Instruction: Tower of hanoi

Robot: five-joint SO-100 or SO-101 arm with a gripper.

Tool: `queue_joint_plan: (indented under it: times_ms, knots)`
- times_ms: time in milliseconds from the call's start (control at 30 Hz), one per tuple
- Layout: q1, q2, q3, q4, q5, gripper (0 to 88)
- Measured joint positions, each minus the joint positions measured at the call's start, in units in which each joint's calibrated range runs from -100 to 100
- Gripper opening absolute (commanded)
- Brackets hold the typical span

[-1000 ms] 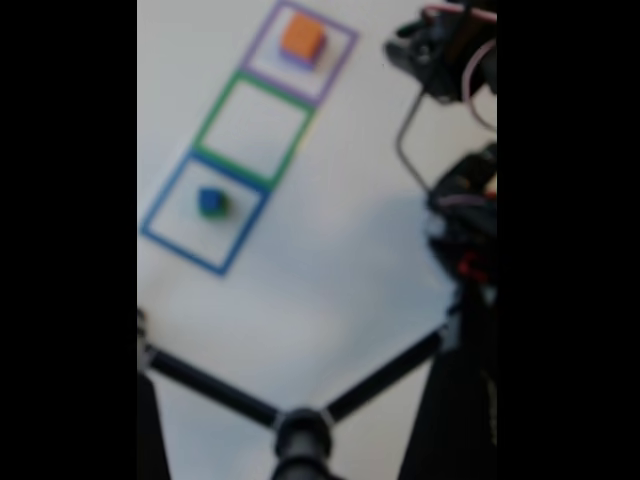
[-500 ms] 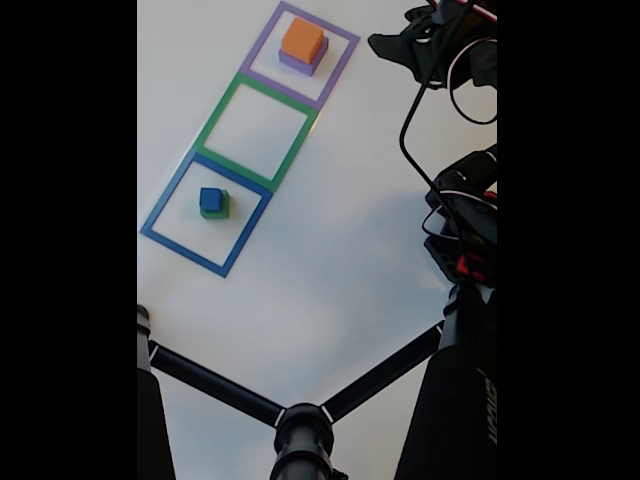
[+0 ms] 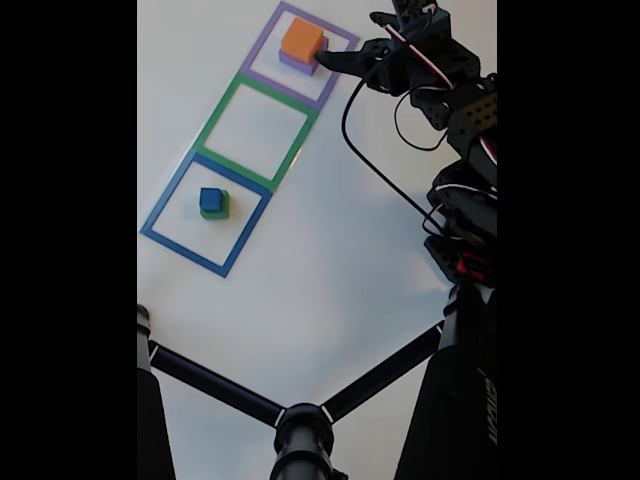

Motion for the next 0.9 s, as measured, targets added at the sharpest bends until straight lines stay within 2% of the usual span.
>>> queue_joint_plan:
  times_ms: [300,600,900]
  knots:
    - [-1.9,23.0,0.3,-24.7,0.2,46.2]
    - [-2.0,39.3,-2.2,-39.8,0.2,45.5]
    - [-3.9,53.7,-10.7,-48.2,0.2,45.1]
